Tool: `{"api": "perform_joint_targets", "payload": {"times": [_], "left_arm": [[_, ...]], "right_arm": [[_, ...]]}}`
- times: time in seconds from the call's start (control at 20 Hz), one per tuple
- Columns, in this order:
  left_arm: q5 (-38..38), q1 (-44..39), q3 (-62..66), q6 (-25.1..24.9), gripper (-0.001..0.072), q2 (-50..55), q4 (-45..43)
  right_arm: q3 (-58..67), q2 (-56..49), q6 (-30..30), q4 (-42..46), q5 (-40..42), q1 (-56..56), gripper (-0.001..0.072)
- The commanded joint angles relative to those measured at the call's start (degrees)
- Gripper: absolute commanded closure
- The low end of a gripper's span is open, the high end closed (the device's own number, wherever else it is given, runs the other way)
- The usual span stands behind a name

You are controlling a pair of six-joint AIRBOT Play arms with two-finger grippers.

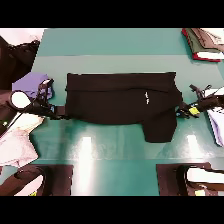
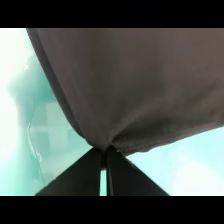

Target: Fold the shirts.

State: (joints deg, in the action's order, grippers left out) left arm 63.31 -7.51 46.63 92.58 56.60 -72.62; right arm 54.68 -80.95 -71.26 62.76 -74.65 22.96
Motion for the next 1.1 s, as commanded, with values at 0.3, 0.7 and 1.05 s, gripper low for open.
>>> {"api": "perform_joint_targets", "payload": {"times": [0.3,0.7,1.05], "left_arm": [[18.8,0.0,0.6,0.4,0.0683,-12.9,0.1],[6.2,0.0,0.5,-0.5,0.0683,-13.5,-1.9],[-9.4,0.0,0.5,3.2,0.0683,-6.2,-6.8]], "right_arm": [[0.1,27.6,-3.0,-1.0,-19.8,4.8,0.0691],[0.5,32.0,-4.3,-4.7,-13.5,4.5,0.0691],[10.5,16.4,-4.3,-6.0,-1.1,-4.5,0.0691]]}}
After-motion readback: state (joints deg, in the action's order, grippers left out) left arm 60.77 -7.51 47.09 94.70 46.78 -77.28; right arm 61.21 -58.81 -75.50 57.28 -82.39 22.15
